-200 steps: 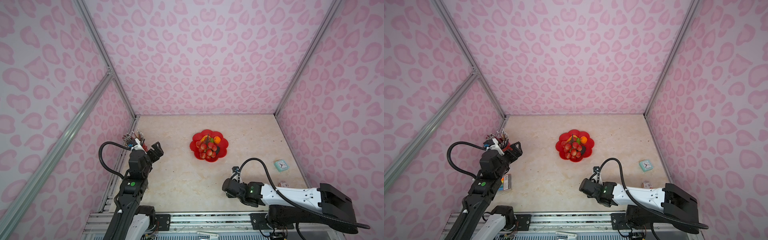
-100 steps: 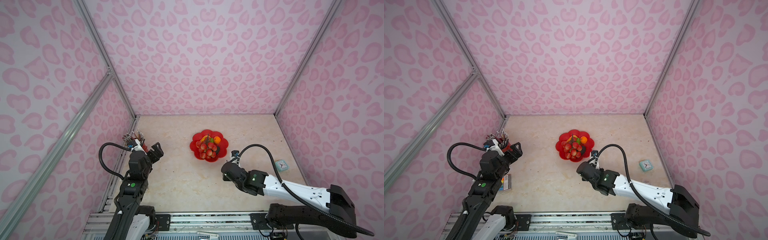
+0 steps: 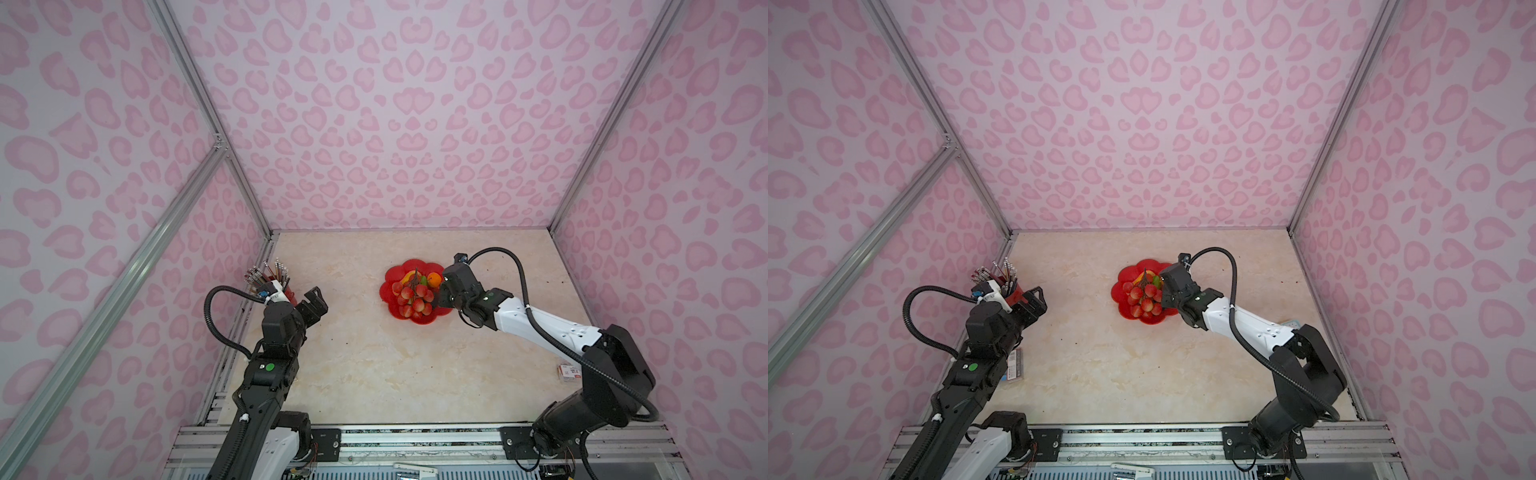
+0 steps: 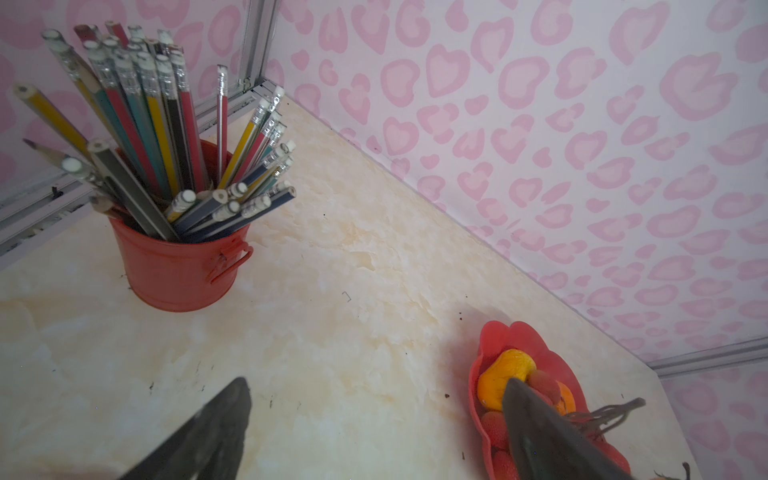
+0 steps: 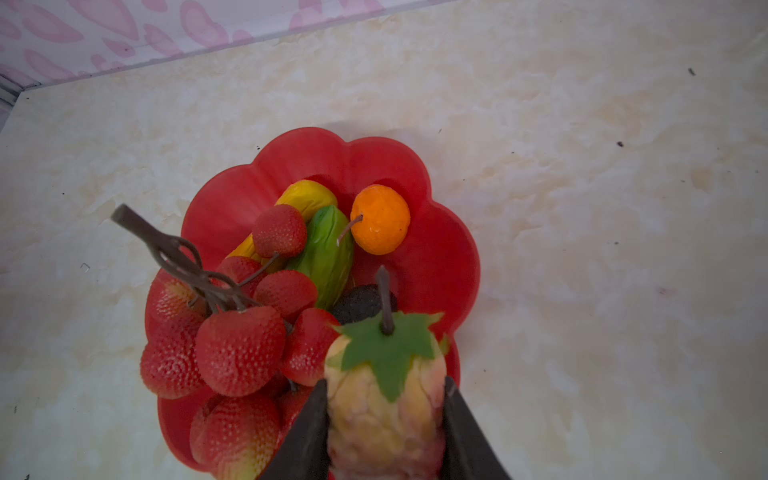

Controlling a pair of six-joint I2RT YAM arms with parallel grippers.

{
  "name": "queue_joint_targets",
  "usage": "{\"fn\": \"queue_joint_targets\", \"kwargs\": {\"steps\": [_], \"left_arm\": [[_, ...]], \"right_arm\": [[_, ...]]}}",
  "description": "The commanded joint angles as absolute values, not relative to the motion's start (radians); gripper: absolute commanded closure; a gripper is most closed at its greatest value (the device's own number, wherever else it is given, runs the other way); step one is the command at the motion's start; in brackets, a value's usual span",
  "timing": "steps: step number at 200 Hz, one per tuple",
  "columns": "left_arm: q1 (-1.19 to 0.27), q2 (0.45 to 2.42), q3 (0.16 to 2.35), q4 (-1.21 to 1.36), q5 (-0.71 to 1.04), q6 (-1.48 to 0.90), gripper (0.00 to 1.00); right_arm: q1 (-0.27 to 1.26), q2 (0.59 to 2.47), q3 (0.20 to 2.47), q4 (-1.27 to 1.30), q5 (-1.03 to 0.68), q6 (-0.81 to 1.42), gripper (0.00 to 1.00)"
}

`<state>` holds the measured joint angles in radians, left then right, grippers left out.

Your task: Place and organize the fake fruits in the fruit bowl

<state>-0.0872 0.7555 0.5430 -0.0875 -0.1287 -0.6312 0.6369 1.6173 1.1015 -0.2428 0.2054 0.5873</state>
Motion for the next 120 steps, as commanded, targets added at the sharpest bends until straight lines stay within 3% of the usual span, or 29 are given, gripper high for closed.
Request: {"fn": "queue_joint_targets", "kwargs": {"steps": [1, 34, 58, 99, 111, 120], "left_arm": [[-0.087, 0.809, 0.543, 0.01, -0.126, -0.617, 0.05], [-0.087, 0.931, 0.584, 0.04, -0.128, -0.556, 0.04], [-0.087, 0.982, 0.606, 0.057, -0.187, -0.491, 0.04], [-0.086, 1.013, 0.574, 0.135, -0.32, -0.34, 0.04], [-0.086, 1.022, 0.55, 0.183, -0.338, -0.312, 0.04], [-0.086, 1.03, 0.529, 0.249, -0.355, -0.291, 0.04]], "right_arm": [[0.618, 1.701, 1.144, -0.239, 0.152, 0.553, 0.7], [0.602, 1.763, 1.159, -0.23, 0.153, 0.564, 0.64], [0.592, 1.785, 1.18, -0.225, 0.135, 0.552, 0.38], [0.588, 1.712, 1.195, -0.239, 0.158, 0.517, 0.19], [0.586, 1.661, 1.181, -0.248, 0.196, 0.496, 0.03], [0.585, 1.611, 1.155, -0.243, 0.231, 0.473, 0.02]]}}
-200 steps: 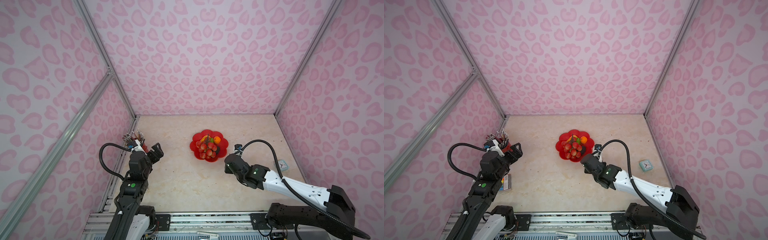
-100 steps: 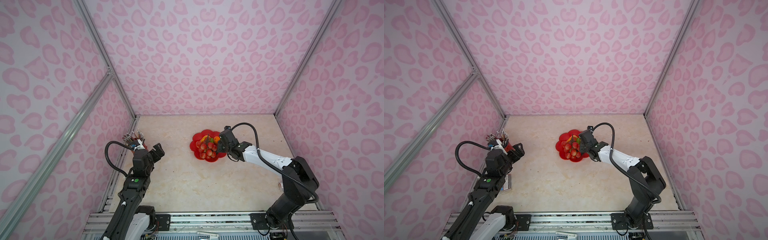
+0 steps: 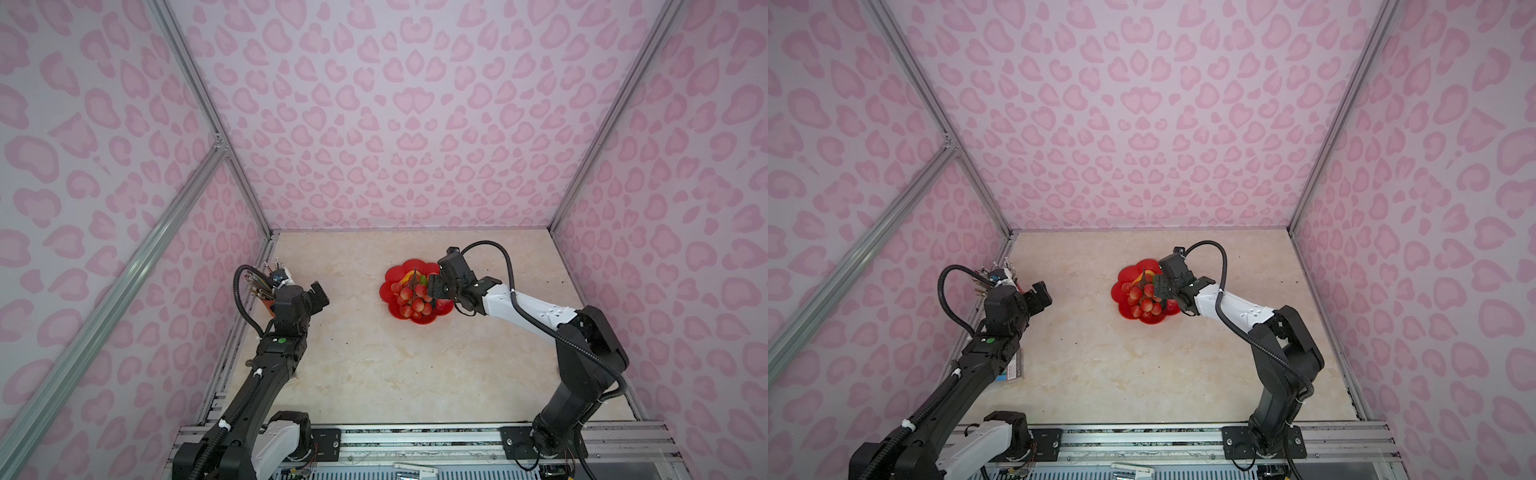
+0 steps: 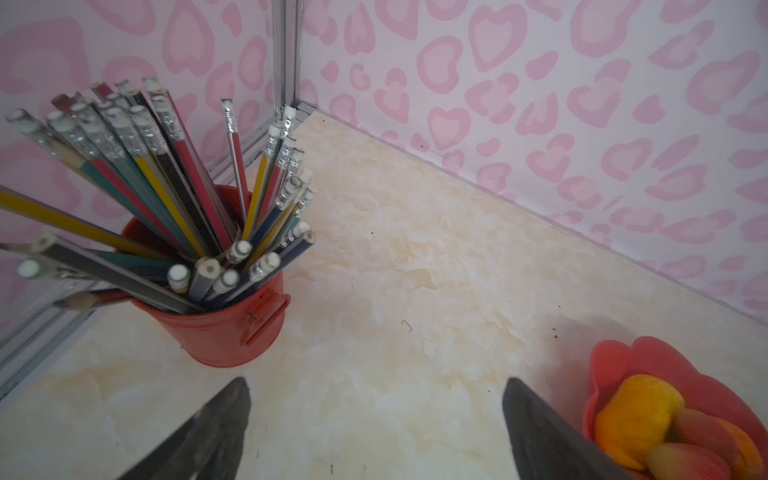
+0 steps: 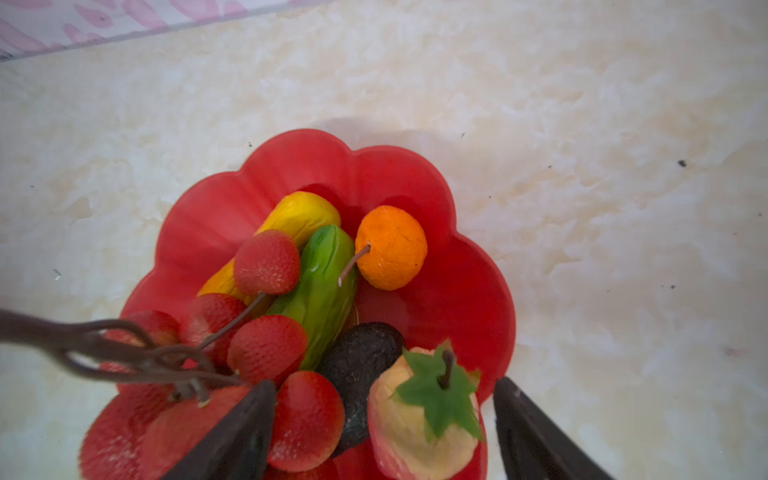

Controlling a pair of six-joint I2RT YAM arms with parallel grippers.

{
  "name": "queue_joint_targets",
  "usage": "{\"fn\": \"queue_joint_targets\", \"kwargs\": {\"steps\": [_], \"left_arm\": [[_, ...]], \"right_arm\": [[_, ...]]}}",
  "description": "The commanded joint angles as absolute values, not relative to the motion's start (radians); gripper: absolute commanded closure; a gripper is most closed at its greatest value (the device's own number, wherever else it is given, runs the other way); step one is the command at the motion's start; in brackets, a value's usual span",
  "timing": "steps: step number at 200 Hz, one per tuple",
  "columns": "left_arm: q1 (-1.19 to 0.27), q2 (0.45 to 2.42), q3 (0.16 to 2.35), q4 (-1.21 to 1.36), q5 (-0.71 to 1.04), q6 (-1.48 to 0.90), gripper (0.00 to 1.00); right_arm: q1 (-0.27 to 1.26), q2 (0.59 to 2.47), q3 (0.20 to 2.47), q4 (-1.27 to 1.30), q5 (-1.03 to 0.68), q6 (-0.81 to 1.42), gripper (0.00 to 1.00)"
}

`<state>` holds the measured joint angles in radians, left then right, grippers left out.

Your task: Place and organize the fake fruits in the fruit bowl

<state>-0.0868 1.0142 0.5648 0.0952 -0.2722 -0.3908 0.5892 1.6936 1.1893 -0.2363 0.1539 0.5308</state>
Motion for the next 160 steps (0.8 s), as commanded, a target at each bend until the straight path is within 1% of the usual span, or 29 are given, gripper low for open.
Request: {"fn": "queue_joint_targets", "kwargs": {"steps": [1, 15, 30, 41, 54, 71, 83, 92, 112, 124, 144, 160], "left_arm": [[-0.086, 1.031, 0.526, 0.257, -0.357, -0.288, 0.04], [-0.086, 1.046, 0.479, 0.363, -0.398, -0.263, 0.04], [-0.086, 1.045, 0.374, 0.559, -0.424, -0.226, 0.03], [-0.086, 1.06, 0.327, 0.655, -0.454, -0.205, 0.03], [-0.085, 1.108, 0.321, 0.698, -0.489, -0.172, 0.03], [-0.085, 1.198, 0.331, 0.744, -0.5, -0.139, 0.04], [-0.084, 1.269, 0.326, 0.805, -0.496, -0.12, 0.03], [-0.087, 1.332, 0.322, 0.871, -0.47, -0.09, 0.03], [-0.09, 1.431, 0.319, 0.991, -0.417, -0.055, 0.03], [-0.071, 1.42, 0.337, 0.928, -0.374, -0.067, 0.03], [-0.045, 1.45, 0.328, 0.966, -0.333, -0.085, 0.03], [-0.029, 1.455, 0.333, 0.958, -0.309, -0.096, 0.03]], "right_arm": [[0.585, 1.603, 1.151, -0.242, 0.235, 0.47, 0.02], [0.571, 1.498, 1.08, -0.211, 0.278, 0.414, 0.01], [0.542, 1.371, 0.964, -0.143, 0.318, 0.345, 0.01], [0.497, 1.275, 0.856, -0.074, 0.335, 0.308, 0.01], [0.421, 1.146, 0.716, 0.019, 0.331, 0.28, 0.01], [0.364, 0.986, 0.499, 0.24, 0.406, 0.157, 0.01], [0.343, 0.926, 0.352, 0.455, 0.465, 0.036, 0.01], [0.305, 0.92, 0.304, 0.517, 0.483, 0.02, 0.01], [0.202, 0.971, 0.282, 0.502, 0.462, 0.06, 0.01], [0.161, 1.013, 0.231, 0.636, 0.431, 0.041, 0.01], [0.086, 1.121, 0.203, 0.819, 0.299, 0.017, 0.01], [0.063, 1.246, 0.215, 0.944, 0.209, -0.001, 0.01]]}}
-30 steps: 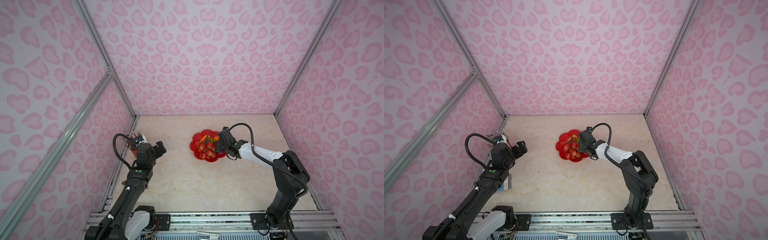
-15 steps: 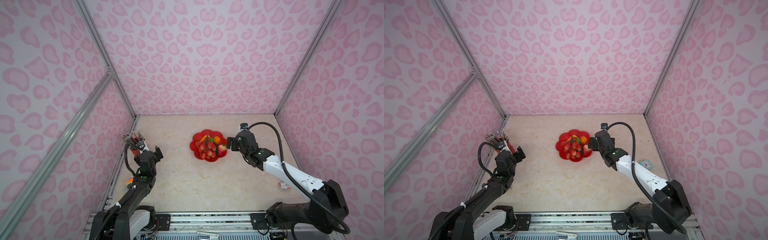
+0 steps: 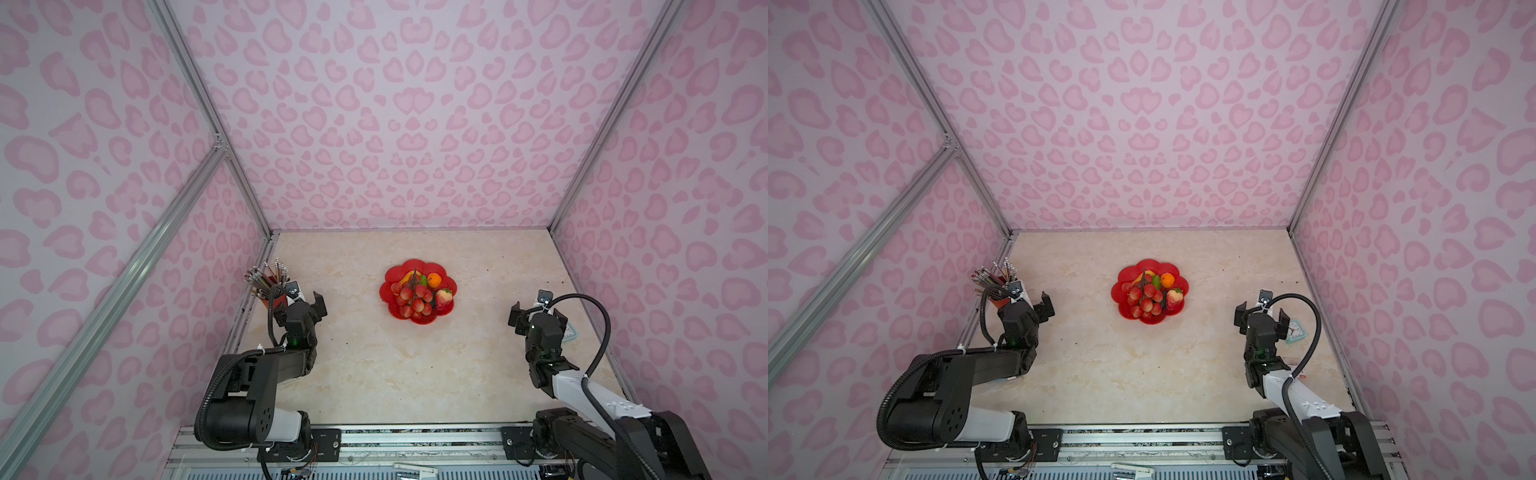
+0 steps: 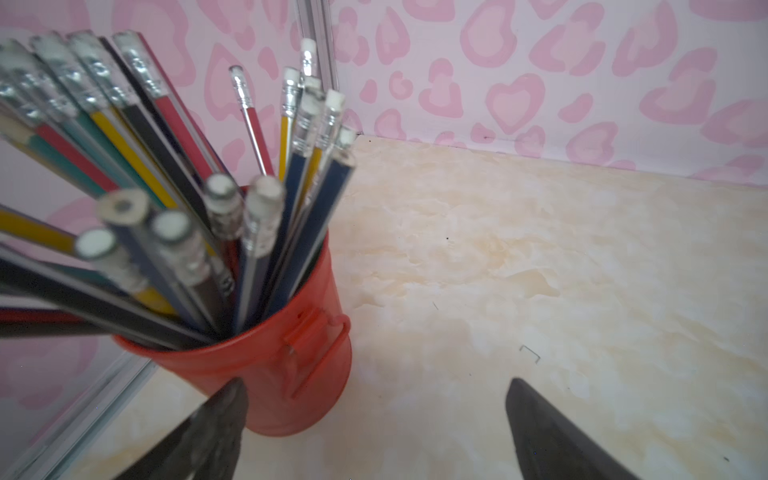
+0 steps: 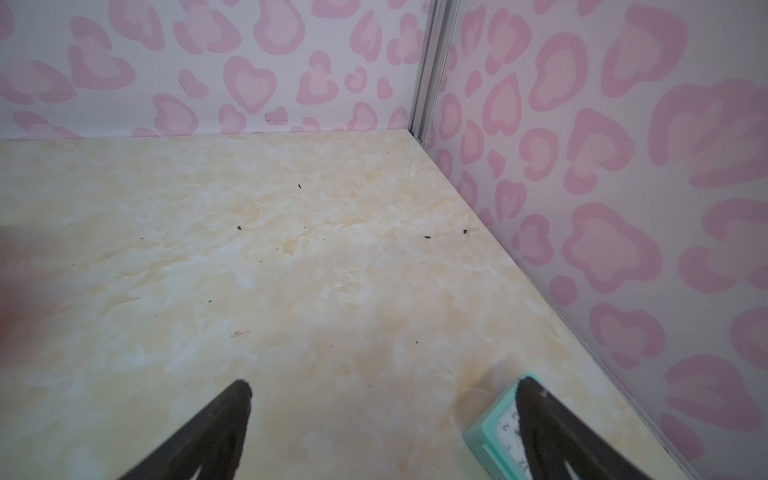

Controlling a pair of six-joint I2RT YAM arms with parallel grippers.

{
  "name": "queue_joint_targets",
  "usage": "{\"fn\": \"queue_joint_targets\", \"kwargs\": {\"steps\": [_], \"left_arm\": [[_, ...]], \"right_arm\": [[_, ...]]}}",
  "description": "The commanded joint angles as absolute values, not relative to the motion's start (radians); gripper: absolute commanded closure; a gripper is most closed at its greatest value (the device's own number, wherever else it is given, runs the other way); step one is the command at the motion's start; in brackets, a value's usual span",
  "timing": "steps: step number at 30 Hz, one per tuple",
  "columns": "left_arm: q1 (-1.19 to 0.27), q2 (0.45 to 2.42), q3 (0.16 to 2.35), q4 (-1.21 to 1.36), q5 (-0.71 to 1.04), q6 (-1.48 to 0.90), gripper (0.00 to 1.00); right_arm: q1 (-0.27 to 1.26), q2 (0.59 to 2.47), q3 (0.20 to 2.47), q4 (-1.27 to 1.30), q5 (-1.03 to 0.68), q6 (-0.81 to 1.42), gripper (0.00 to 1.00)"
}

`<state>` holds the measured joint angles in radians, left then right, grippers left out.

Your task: Place and organize the fake fruits in the fruit bowl

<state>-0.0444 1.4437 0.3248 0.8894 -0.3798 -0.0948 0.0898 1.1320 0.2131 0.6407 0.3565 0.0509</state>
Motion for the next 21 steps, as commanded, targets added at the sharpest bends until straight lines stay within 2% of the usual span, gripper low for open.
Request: {"fn": "queue_joint_targets", "kwargs": {"steps": [1, 6, 8, 10, 14, 21], "left_arm": [[-0.029, 1.455, 0.332, 0.96, -0.309, -0.096, 0.03], [-0.025, 1.459, 0.339, 0.952, -0.305, -0.098, 0.03], [-0.024, 1.459, 0.339, 0.953, -0.303, -0.098, 0.03], [-0.022, 1.459, 0.337, 0.953, -0.304, -0.098, 0.03], [-0.023, 1.456, 0.336, 0.956, -0.303, -0.097, 0.03], [-0.023, 1.454, 0.333, 0.957, -0.302, -0.098, 0.03]], "right_arm": [[0.062, 1.254, 0.217, 0.952, 0.203, -0.001, 0.01], [0.072, 1.492, 0.242, 1.102, 0.06, -0.074, 0.01], [0.08, 1.585, 0.244, 1.241, 0.14, -0.061, 0.01], [0.093, 1.521, 0.305, 1.016, 0.234, -0.02, 0.0], [0.051, 1.535, 0.333, 0.98, 0.143, -0.009, 0.0], [0.039, 1.536, 0.349, 0.95, 0.124, 0.001, 0.0]]}}
